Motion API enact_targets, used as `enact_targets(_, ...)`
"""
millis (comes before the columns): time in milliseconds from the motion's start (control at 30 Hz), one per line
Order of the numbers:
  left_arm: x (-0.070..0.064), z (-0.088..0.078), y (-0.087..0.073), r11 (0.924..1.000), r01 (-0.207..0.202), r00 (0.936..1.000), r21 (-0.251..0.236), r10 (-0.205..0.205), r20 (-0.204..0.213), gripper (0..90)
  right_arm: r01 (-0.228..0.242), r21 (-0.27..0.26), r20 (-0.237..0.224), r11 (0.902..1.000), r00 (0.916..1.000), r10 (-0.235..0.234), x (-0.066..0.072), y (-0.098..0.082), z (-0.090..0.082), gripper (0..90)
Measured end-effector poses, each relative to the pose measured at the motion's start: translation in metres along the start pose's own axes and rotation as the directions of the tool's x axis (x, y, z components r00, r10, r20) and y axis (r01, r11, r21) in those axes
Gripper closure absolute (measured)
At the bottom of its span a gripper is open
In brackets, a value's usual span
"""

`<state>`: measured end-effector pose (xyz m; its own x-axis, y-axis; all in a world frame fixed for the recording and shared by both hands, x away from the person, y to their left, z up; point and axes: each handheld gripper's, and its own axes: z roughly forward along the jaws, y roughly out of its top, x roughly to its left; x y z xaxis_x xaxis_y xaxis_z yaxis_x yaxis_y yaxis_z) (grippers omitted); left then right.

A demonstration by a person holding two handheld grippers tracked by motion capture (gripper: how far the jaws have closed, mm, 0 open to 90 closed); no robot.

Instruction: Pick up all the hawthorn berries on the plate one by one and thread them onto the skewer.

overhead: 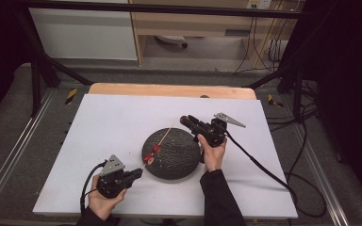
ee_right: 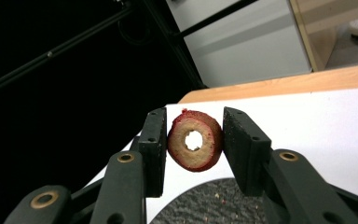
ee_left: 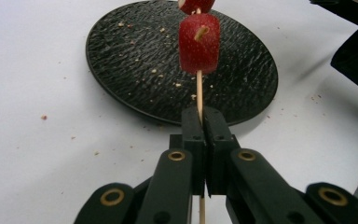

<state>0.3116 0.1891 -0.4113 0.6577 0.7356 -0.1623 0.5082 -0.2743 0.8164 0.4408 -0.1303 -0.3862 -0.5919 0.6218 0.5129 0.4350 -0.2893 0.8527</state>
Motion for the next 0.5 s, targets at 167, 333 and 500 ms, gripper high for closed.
enact_targets(167,-0.006,0.004,0.004,1.0,-0.008,0.9999,0.003,0.008,0.013,88.4,0.011,-0.035,0.008,0.9993,0.9999,-0.01,0.0,0.002,0.0,61.7)
enact_targets(333,-0.01,0.008,0.008,0.9999,-0.01,0.9996,0.005,0.009,0.028,88.4,0.019,-0.053,0.013,0.9984,0.9998,-0.018,0.0,0.004,-0.001,61.8)
enact_targets(500,-0.014,0.011,0.01,0.9999,-0.015,0.9992,0.003,0.015,0.037,88.4,0.027,-0.064,0.014,0.9976,0.9996,-0.026,-0.001,0.005,-0.002,61.8)
